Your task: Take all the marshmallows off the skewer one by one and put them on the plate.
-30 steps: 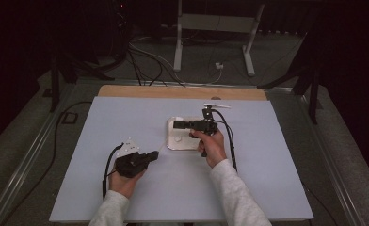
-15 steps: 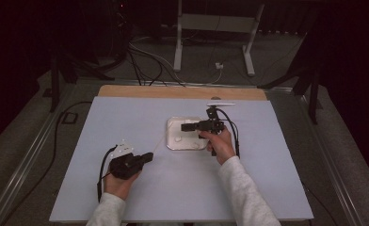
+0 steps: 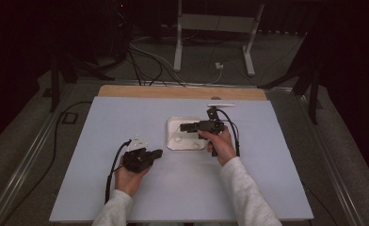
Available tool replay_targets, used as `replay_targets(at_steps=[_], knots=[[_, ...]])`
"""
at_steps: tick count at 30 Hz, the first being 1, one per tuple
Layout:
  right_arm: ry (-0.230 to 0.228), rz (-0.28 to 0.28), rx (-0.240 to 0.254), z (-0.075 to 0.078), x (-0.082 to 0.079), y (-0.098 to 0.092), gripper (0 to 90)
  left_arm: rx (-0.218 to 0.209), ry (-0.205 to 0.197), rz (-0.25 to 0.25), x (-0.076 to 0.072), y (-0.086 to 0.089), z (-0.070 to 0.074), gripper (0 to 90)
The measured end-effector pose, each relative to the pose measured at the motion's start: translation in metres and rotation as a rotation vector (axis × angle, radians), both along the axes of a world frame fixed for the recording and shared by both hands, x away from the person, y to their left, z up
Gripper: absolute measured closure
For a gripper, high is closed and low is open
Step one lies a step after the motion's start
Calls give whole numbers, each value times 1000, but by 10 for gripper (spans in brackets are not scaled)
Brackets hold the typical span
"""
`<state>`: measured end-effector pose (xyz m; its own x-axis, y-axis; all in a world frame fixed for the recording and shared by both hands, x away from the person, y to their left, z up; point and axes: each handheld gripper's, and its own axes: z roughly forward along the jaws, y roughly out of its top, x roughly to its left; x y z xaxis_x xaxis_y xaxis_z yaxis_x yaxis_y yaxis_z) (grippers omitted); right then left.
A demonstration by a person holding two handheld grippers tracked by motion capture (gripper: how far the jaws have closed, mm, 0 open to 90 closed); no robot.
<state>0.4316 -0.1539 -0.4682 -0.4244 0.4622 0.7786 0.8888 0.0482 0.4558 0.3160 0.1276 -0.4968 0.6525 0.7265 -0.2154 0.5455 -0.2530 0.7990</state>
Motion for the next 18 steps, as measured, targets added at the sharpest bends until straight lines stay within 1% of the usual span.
replay_targets(at_steps=[3,5,7,9,10,12,14,17,18], knots=[[-24,-7,-1,4,-4,-3,339,14,21,29,11,-11,-5,900],[-51,-18,-19,8,-8,-7,339,10,34,48,19,-18,-9,900],[-65,-31,-18,11,-11,-13,339,5,40,61,26,-25,-12,900],[-91,-37,-12,13,-15,-18,338,7,44,66,32,-32,-13,900],[-95,-39,-20,14,-16,-19,337,18,42,72,35,-35,-14,900],[-114,-39,-44,15,-20,-22,337,18,46,95,42,-41,-14,899],[-143,-39,-60,18,-25,-25,336,9,51,117,50,-46,-14,898],[-174,-43,-66,21,-31,-29,337,11,62,142,58,-52,-15,895],[-182,-45,-68,23,-33,-31,337,24,64,147,61,-54,-15,894]])
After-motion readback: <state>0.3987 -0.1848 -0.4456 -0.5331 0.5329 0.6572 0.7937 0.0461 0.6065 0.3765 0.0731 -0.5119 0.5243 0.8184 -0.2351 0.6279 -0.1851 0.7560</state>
